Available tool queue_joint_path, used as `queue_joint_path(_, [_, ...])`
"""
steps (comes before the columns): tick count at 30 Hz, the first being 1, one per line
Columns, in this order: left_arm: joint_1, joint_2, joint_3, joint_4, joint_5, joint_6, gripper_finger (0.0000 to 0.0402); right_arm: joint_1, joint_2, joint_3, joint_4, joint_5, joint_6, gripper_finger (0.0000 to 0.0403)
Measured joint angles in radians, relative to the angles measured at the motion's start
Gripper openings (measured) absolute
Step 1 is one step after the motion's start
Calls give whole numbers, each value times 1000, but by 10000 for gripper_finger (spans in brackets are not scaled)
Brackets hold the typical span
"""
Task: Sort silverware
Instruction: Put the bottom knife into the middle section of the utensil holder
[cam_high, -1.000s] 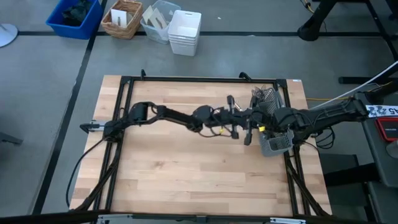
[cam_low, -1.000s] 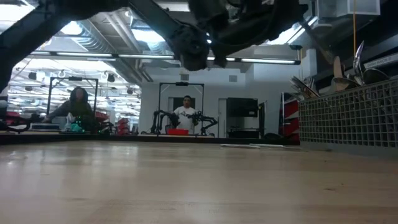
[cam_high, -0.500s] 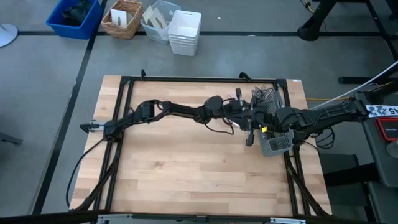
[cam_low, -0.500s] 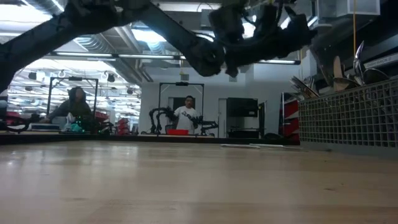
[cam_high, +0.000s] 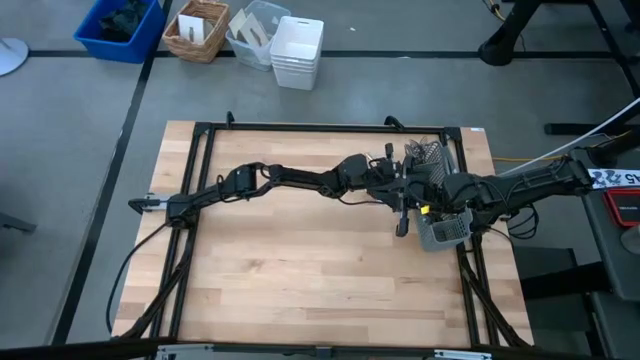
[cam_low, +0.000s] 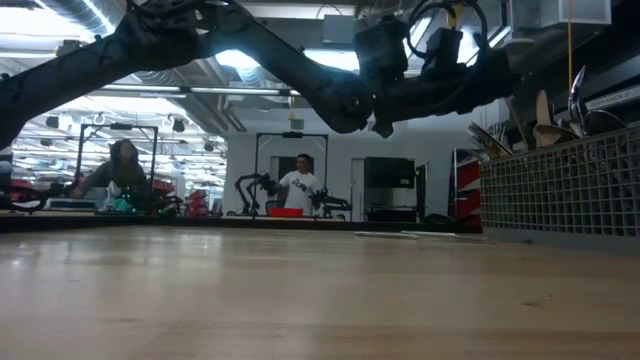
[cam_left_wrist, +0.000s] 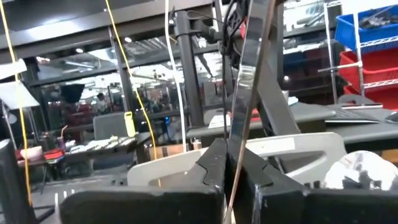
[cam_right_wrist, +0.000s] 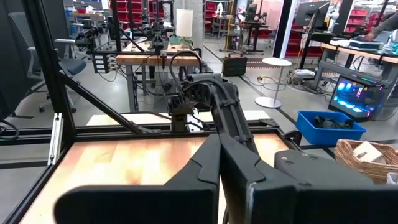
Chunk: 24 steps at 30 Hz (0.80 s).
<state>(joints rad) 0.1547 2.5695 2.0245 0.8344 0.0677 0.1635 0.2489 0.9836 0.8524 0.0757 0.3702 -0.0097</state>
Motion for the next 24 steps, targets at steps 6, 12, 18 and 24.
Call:
queue_joint_path(6, [3, 1, 6, -52, -1, -1, 0, 0, 0, 0, 0, 1, 0, 12])
queue_joint_path(12, [3, 1, 6, -71, -12, 11, 0, 0, 0, 0, 0, 2, 0, 12])
queue_joint_path(18, [3, 1, 6, -67, -12, 39, 3, 0, 0, 0, 0, 2, 0, 12])
queue_joint_path(24, [6, 1, 6, -66, -14, 48, 21, 0, 0, 0, 0, 2, 0, 12])
